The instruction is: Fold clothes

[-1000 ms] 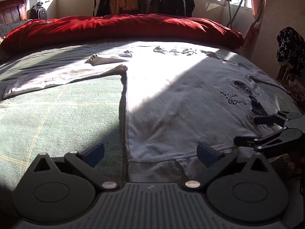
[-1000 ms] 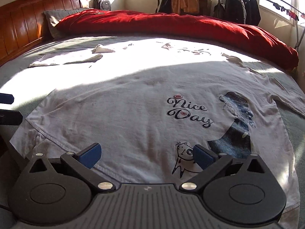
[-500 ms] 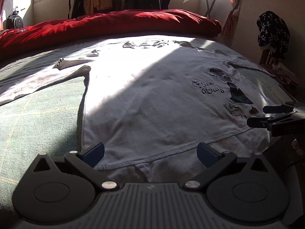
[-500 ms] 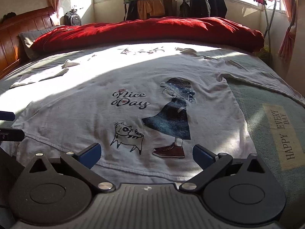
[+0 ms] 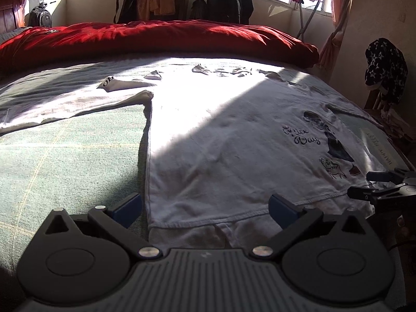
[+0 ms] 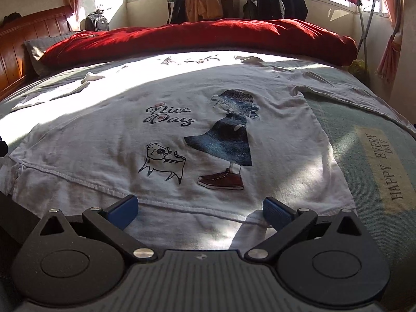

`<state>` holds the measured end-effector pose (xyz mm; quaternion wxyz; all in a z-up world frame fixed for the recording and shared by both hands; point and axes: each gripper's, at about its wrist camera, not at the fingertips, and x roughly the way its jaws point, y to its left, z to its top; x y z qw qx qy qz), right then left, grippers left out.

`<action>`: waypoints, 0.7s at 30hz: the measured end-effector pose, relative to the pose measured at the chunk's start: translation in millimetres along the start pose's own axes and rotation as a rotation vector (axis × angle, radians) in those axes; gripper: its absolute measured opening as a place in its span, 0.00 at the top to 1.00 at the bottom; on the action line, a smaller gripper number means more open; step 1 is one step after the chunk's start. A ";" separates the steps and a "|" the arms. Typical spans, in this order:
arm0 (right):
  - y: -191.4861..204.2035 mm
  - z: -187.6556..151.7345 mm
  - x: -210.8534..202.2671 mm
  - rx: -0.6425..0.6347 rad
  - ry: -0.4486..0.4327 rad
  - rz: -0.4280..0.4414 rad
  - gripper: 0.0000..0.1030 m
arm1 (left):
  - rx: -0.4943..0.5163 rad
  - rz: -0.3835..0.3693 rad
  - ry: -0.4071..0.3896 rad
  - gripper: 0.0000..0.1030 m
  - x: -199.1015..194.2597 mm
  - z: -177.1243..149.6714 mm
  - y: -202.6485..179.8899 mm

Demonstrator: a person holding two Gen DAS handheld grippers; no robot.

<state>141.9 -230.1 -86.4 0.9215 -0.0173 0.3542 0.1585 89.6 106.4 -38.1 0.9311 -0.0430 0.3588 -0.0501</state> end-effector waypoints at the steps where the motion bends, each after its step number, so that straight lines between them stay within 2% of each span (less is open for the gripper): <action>1: -1.1 5.8 -0.2 0.015 0.007 0.018 0.00 | 0.002 -0.002 -0.006 0.01 2.6 5.2 5.7; 5: 0.8 44.2 -7.2 0.045 -0.028 0.088 0.00 | -0.007 0.012 -0.051 0.01 14.1 35.1 32.7; 7: 7.6 76.9 -10.3 0.031 -0.070 0.129 0.00 | -0.016 0.026 -0.083 0.01 22.0 54.0 48.8; 10: 22.9 127.4 -9.1 -0.006 -0.143 0.188 0.00 | -0.025 0.007 -0.145 0.01 33.3 78.9 70.2; 14: 57.6 194.5 18.6 -0.062 -0.156 0.280 0.00 | -0.041 -0.013 -0.213 0.01 53.1 108.7 98.3; 18: 97.1 256.5 57.7 -0.113 -0.139 0.382 0.00 | -0.079 0.012 -0.157 0.01 92.6 128.1 127.8; 21: 133.0 290.1 103.3 -0.175 -0.078 0.438 0.00 | -0.097 0.045 -0.098 0.01 119.4 122.7 144.4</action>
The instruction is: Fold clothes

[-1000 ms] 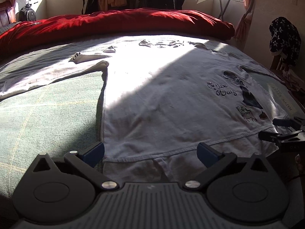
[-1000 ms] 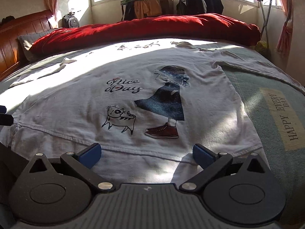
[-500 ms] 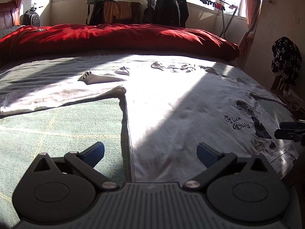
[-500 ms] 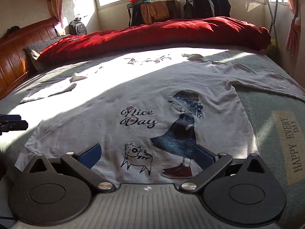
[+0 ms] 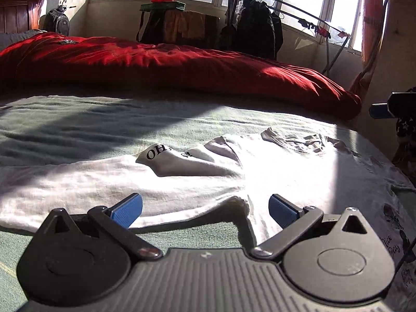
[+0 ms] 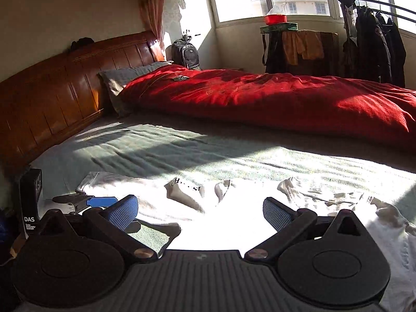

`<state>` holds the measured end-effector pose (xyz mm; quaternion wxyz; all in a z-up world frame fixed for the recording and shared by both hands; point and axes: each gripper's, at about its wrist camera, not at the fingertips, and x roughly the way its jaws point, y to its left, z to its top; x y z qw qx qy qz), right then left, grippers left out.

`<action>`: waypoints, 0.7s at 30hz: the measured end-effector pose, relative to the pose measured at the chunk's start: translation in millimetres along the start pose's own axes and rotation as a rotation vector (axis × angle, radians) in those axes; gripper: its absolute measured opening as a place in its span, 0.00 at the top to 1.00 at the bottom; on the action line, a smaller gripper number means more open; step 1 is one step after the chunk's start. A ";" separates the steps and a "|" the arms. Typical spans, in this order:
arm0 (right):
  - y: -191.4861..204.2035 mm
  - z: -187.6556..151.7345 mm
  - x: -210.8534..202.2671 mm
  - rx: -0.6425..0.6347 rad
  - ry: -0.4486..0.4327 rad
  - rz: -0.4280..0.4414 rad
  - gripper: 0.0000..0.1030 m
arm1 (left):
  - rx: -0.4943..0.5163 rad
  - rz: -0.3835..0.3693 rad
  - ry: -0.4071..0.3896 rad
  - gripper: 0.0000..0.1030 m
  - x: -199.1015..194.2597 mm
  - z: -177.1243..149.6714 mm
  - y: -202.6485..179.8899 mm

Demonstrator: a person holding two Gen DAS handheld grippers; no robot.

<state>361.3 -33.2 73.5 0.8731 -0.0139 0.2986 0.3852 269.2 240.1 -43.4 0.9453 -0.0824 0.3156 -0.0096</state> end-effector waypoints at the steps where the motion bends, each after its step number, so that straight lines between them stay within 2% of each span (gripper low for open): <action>1: 1.0 8.7 18.6 -0.007 0.024 0.027 0.00 | -0.005 0.003 0.010 0.01 7.3 -5.8 6.7; 4: 1.5 27.0 75.4 -0.010 0.121 0.094 0.00 | -0.023 -0.013 0.026 0.01 17.6 -19.2 23.3; 7: 5.1 34.7 124.1 -0.108 0.176 0.011 0.00 | -0.029 0.070 0.004 0.01 11.1 -18.2 31.5; 11: 3.6 37.2 173.2 -0.236 0.181 -0.140 0.00 | -0.100 -0.012 -0.052 0.01 0.0 -18.6 49.8; 13: -1.2 36.3 195.6 -0.284 0.192 -0.215 0.00 | -0.113 -0.008 -0.061 0.01 -0.3 -16.9 51.9; 15: -5.6 32.6 216.1 -0.304 0.242 -0.256 0.00 | -0.105 0.004 -0.063 0.01 -0.1 -15.9 50.3; 21: 6.1 23.8 258.8 -0.393 0.312 -0.202 0.00 | -0.106 -0.047 -0.069 0.01 4.5 -15.0 49.8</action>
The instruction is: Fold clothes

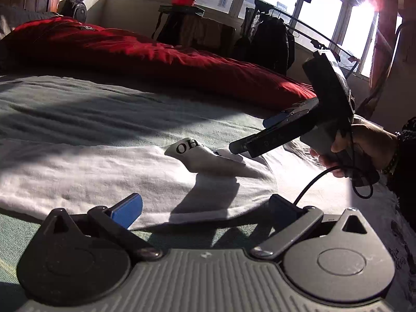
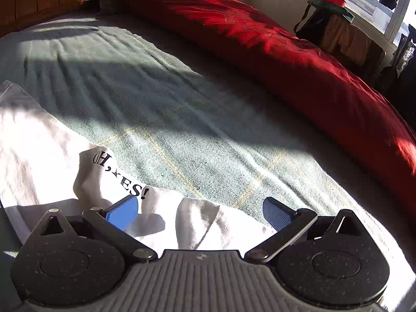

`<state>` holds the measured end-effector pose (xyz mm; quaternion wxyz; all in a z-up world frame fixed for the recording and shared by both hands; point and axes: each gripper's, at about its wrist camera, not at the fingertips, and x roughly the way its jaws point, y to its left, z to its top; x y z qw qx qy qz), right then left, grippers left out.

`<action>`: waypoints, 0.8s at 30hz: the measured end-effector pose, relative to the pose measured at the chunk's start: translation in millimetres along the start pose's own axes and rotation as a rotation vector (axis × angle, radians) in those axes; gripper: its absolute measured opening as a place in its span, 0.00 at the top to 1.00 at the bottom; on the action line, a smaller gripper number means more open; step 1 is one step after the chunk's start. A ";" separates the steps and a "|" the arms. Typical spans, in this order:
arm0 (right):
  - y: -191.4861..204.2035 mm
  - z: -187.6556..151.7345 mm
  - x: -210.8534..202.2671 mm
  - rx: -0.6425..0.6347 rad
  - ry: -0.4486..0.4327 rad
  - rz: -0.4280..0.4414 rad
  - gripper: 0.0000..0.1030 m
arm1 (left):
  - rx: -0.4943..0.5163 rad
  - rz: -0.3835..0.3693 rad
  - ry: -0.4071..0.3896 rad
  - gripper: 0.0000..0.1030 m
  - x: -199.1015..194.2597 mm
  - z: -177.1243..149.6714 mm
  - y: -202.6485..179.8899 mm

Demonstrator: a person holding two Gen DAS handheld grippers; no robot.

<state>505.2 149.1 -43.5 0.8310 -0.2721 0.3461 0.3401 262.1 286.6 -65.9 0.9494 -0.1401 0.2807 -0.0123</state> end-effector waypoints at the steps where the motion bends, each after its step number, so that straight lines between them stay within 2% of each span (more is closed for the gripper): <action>1: 4.3 2.6 4.0 -0.016 0.000 0.011 0.00 | 0.000 0.003 0.002 0.01 1.0 0.0 0.3; 5: 17.1 6.3 15.7 -0.067 0.006 0.058 0.00 | -0.018 0.020 0.020 0.01 5.8 -1.1 3.9; 10: 33.3 0.4 27.1 -0.177 0.012 0.036 0.00 | -0.026 0.024 0.030 0.01 8.4 -2.8 5.0; 12: 35.1 1.0 31.4 -0.189 0.001 -0.024 0.00 | -0.022 0.026 0.031 0.01 8.6 -3.0 4.4; 15: 35.6 2.8 43.2 -0.238 -0.028 -0.176 0.00 | -0.021 0.025 0.034 0.01 9.0 -4.3 4.6; 16: 30.5 4.3 48.1 -0.223 -0.022 -0.181 0.00 | -0.021 0.029 0.036 0.01 9.4 -4.7 4.9; 19: 9.5 14.1 49.0 -0.101 0.010 -0.170 0.00 | -0.028 0.038 0.041 0.01 9.8 -5.3 6.6; 21: 2.6 14.9 42.2 -0.095 0.008 -0.188 0.00 | -0.034 0.033 0.034 0.01 7.6 -4.9 7.6; 24: -2.6 9.4 22.2 -0.091 -0.008 -0.097 0.00 | -0.047 -0.002 0.011 0.01 4.2 -3.9 8.7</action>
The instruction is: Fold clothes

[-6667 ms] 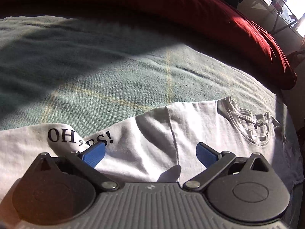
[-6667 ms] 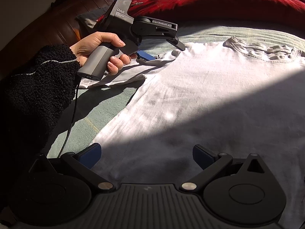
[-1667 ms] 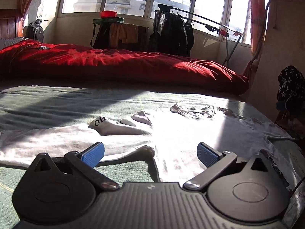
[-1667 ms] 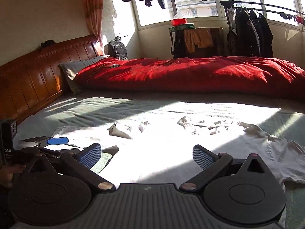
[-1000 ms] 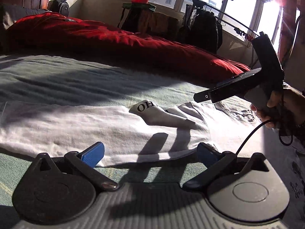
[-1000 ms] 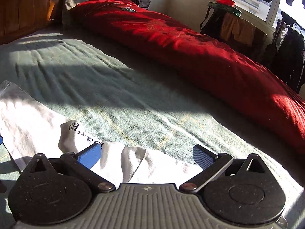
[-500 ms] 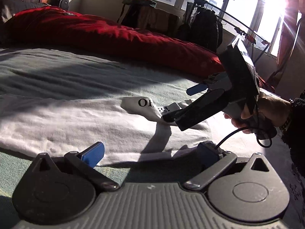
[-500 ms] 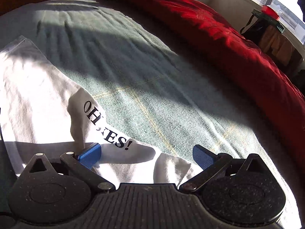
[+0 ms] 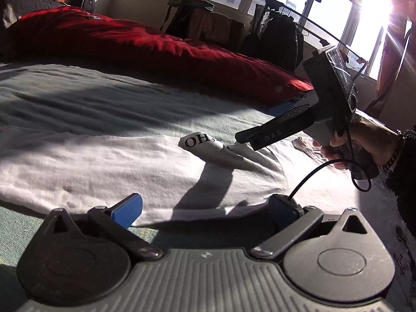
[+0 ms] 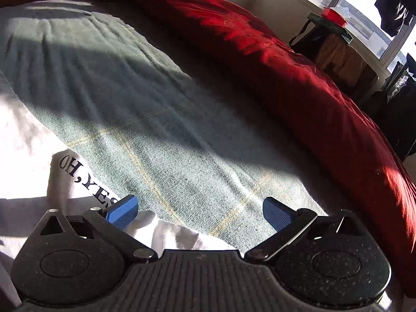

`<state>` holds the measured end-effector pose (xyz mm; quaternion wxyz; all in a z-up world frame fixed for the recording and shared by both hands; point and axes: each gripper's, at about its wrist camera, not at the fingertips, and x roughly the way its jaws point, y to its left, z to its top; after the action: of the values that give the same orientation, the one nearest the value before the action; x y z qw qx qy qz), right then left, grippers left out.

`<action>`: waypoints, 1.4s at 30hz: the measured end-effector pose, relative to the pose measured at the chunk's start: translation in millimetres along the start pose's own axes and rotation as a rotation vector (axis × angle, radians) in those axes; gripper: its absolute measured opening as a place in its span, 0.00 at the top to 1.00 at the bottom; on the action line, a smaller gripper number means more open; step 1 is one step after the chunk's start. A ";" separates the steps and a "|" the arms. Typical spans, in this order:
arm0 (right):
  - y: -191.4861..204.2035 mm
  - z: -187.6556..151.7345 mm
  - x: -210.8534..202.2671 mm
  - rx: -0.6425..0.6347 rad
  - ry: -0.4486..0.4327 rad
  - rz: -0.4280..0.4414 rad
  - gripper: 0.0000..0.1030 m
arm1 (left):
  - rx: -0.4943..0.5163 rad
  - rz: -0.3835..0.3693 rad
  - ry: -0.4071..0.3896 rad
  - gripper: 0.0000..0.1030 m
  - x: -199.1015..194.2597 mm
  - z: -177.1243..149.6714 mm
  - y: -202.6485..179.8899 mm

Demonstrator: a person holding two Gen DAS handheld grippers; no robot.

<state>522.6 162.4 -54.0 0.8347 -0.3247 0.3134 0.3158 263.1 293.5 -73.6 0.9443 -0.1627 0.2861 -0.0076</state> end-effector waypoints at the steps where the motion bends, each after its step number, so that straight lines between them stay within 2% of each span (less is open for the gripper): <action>1: 0.5 -2.3 -2.6 -0.007 0.013 0.031 0.00 | -0.002 -0.008 -0.003 0.01 -0.3 0.1 0.3; 3: 1.9 -7.0 -6.5 -0.019 0.040 0.087 0.00 | -0.004 -0.014 -0.005 0.01 0.2 0.6 0.7; 6: 9.6 -16.4 9.3 -0.019 0.096 0.075 0.00 | -0.004 -0.007 0.000 0.01 2.8 0.8 1.1; 11: -16.8 -11.3 29.2 0.178 0.070 0.031 0.00 | -0.016 -0.018 0.003 0.01 4.5 1.4 3.4; 13: -18.3 -9.3 20.9 0.182 0.046 0.041 0.00 | -0.027 -0.049 -0.008 0.01 1.5 1.5 4.2; 17: -10.6 -1.3 -3.7 0.132 -0.010 0.148 0.00 | -0.025 -0.153 -0.031 0.01 -4.3 2.2 2.1; 21: 5.4 7.6 3.0 0.125 0.042 0.288 0.00 | 0.007 -0.220 -0.023 0.01 -3.1 1.3 -5.7; 24: 20.0 9.3 30.9 0.114 0.076 0.218 0.00 | 0.028 -0.206 0.007 0.01 3.0 -1.0 -11.6; 27: 8.2 12.4 40.8 0.239 0.060 0.247 0.00 | 0.017 -0.180 0.029 0.01 8.0 -1.7 -9.7; 29: -0.6 13.0 32.6 0.260 0.036 0.248 0.00 | 0.009 -0.185 0.024 0.01 6.9 -1.5 -8.2; 33: -18.3 3.2 5.4 0.250 0.014 0.239 0.00 | 0.003 -0.254 -0.006 0.01 0.6 -1.0 -7.2; 35: -28.5 -5.6 -4.4 0.276 0.024 0.266 0.00 | 0.004 -0.292 -0.023 0.01 -2.3 -0.4 -7.3; 39: -37.7 -22.6 0.2 0.365 0.099 0.405 0.00 | 0.005 -0.312 -0.035 0.01 -2.7 0.5 -7.6; 42: -31.2 -27.7 18.8 0.358 0.112 0.349 0.00 | 0.006 -0.300 -0.027 0.01 -0.1 0.7 -8.0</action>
<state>548.0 129.6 -73.4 0.7929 -0.1296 0.4615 0.3761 264.0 286.1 -70.5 0.9367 -0.2010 0.2458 -0.1474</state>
